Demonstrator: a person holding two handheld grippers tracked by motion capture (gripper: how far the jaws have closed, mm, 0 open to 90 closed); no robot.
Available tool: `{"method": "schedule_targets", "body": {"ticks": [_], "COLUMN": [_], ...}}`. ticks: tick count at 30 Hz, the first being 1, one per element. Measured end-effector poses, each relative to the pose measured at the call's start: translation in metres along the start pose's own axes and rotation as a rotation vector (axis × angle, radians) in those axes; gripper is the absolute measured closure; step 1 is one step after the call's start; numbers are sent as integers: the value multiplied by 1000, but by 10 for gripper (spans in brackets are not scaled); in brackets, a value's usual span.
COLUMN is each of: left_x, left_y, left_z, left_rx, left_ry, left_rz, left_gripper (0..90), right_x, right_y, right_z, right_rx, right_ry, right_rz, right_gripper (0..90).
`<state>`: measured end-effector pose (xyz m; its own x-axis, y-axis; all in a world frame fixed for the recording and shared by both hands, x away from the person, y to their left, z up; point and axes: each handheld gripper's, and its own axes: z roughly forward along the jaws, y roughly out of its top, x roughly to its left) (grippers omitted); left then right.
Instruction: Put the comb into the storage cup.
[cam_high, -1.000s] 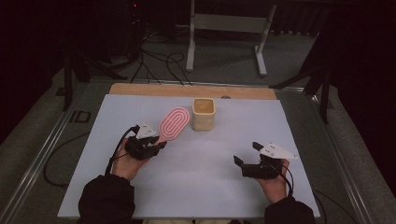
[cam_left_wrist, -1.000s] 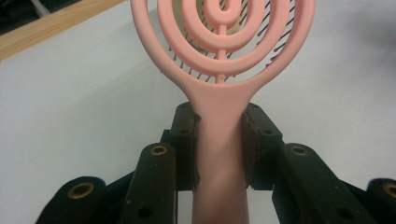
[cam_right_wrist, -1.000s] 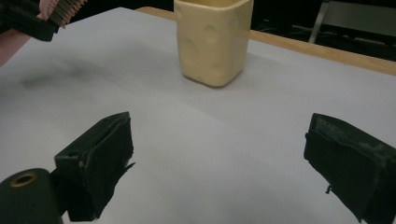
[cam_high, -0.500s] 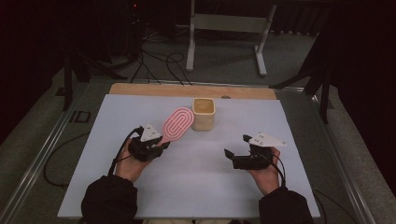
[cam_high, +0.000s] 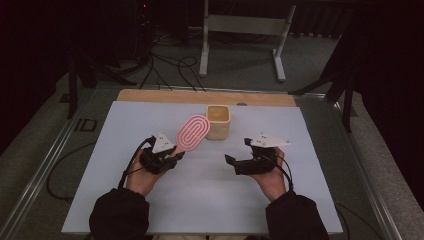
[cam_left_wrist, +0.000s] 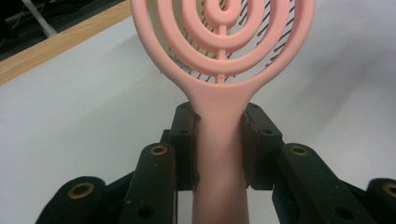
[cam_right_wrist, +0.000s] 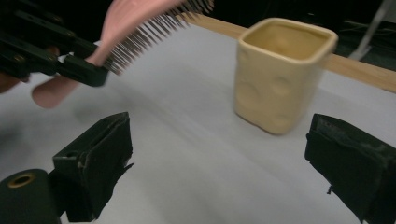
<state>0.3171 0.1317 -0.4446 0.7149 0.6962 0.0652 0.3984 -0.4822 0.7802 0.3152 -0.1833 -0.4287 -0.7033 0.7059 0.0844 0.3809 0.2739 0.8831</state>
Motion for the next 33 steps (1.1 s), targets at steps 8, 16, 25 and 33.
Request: {"method": "schedule_targets", "body": {"ticks": [8,16,25,33], "left_x": [-4,-11,-17,-22], "left_y": [1,3,5,8], "left_z": [1,2,3,0], "left_rx": [-3,-21,-27,-48], "left_ry": [-6,-10,-20,-31], "left_rz": [14,23,40,57], "left_gripper": [701,701,701,701], "right_x": [10,16,20,22], "right_y": [13,21,29,36], "right_z": [11,20,32,43], "right_rx": [-8,-29,-16,-11], "right_ry": [52,106,146,172], "right_rz": [4,39,65,94], "right_gripper": [72,73,73,74]}}
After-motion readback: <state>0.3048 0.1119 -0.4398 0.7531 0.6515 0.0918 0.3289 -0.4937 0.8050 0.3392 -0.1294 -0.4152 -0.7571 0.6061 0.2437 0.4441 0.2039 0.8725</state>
